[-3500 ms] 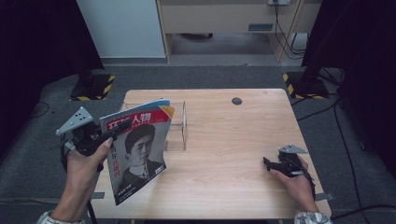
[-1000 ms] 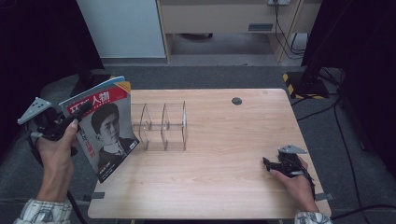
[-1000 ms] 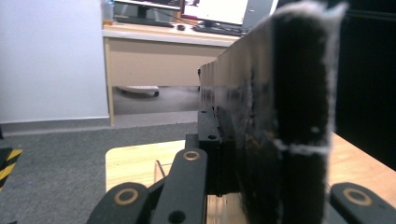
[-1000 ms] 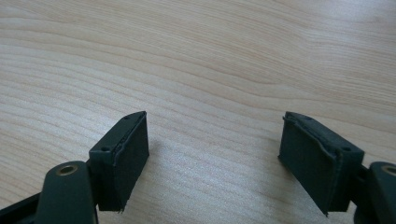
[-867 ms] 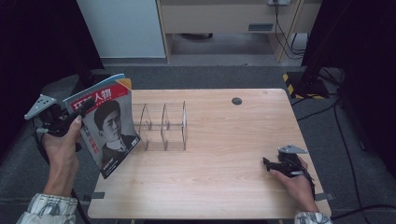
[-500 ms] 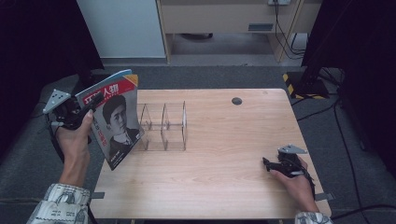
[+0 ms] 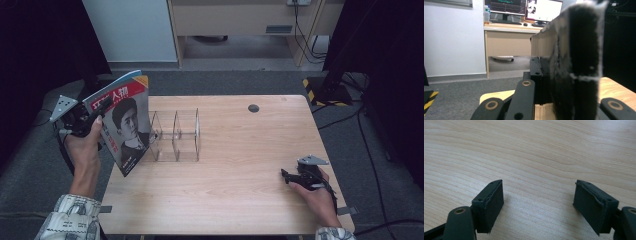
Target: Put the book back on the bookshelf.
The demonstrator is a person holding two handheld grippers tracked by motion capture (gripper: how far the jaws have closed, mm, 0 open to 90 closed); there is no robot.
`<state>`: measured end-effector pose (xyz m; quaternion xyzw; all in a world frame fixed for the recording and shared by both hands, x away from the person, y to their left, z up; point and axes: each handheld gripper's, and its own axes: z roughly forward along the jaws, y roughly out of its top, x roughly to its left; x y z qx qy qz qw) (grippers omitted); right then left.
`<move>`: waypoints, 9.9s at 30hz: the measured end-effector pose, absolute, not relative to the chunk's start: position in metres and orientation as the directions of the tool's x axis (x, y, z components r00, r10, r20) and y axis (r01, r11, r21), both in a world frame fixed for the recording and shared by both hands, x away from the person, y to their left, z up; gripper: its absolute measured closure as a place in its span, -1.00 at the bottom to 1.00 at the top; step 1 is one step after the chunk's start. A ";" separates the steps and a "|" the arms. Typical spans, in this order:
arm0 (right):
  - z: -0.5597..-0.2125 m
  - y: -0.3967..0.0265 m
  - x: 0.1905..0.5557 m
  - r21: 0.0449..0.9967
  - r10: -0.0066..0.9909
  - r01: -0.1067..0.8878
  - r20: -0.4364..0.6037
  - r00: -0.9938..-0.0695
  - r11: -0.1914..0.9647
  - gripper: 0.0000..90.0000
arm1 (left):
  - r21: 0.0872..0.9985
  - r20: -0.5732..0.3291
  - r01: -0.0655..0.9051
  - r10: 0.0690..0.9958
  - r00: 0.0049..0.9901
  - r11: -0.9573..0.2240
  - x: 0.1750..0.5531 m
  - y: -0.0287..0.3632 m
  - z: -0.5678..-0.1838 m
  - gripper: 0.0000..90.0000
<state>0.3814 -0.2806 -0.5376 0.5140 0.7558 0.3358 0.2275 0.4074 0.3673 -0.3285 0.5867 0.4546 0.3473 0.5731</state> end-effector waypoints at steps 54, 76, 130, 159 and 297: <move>-0.538 -0.280 0.381 0.742 0.924 0.620 0.003 -0.382 0.254 -0.46 | 0.993 -0.120 0.053 0.922 0.368 0.108 0.412 0.353 -0.372 0.92; -0.538 -0.280 0.380 0.743 0.924 0.620 0.003 -0.382 0.254 -0.46 | 0.988 -0.153 0.031 0.933 0.326 0.151 0.387 0.357 -0.402 0.71; -0.538 -0.280 0.380 0.741 0.923 0.620 0.003 -0.385 0.256 -0.46 | 0.988 -0.145 0.086 0.957 0.253 0.127 0.387 0.363 -0.402 -0.01; -0.538 -0.280 0.380 0.741 0.922 0.620 0.004 -0.387 0.257 -0.47 | 0.989 -0.116 0.121 0.962 0.249 0.088 0.382 0.356 -0.404 -0.88; -0.538 -0.277 0.378 0.736 0.915 0.622 0.009 -0.404 0.267 -0.55 | 0.897 0.001 0.374 0.847 0.532 -0.236 0.344 0.233 -0.452 -0.85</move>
